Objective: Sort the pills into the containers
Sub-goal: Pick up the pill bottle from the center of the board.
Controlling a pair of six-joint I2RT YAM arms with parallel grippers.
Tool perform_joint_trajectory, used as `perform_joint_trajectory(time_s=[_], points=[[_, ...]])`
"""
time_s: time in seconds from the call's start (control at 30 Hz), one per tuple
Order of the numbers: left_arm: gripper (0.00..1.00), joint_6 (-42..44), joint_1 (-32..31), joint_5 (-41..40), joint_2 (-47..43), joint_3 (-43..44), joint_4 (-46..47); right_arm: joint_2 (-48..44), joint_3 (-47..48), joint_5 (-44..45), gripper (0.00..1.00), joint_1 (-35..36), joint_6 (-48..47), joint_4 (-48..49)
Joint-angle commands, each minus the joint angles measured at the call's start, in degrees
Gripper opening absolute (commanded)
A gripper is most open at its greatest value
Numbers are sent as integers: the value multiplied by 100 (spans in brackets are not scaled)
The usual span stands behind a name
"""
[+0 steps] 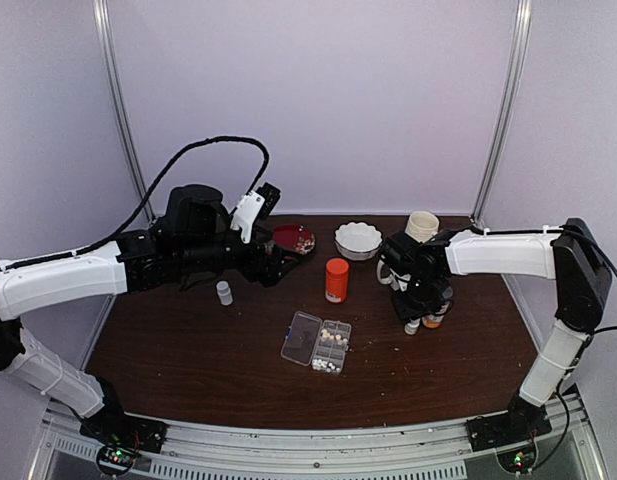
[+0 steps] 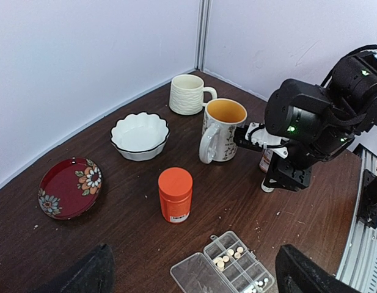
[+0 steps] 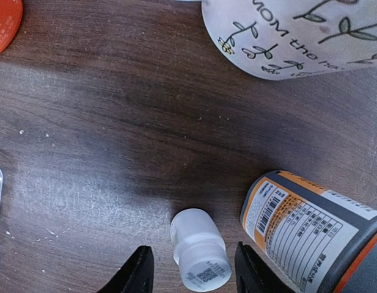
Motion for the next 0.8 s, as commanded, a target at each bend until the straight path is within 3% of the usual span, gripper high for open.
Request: perform_joint_trajectory(time_s=[0.0, 0.13, 0.23, 0.6, 0.77], points=[[95, 57, 31, 4, 21, -64, 273, 109, -137, 125, 47, 13, 14, 73], [95, 33, 31, 20, 2, -76, 277, 124, -216, 41, 43, 13, 27, 161], [95, 21, 31, 15, -17, -92, 280, 49, -244, 3, 33, 15, 25, 186], [94, 101, 32, 176, -108, -231, 437, -748, -105, -440, 21, 36, -141, 161], [92, 434, 32, 541, -398, -844, 1472, -1617, -41, -1932, 20, 61, -304, 683]])
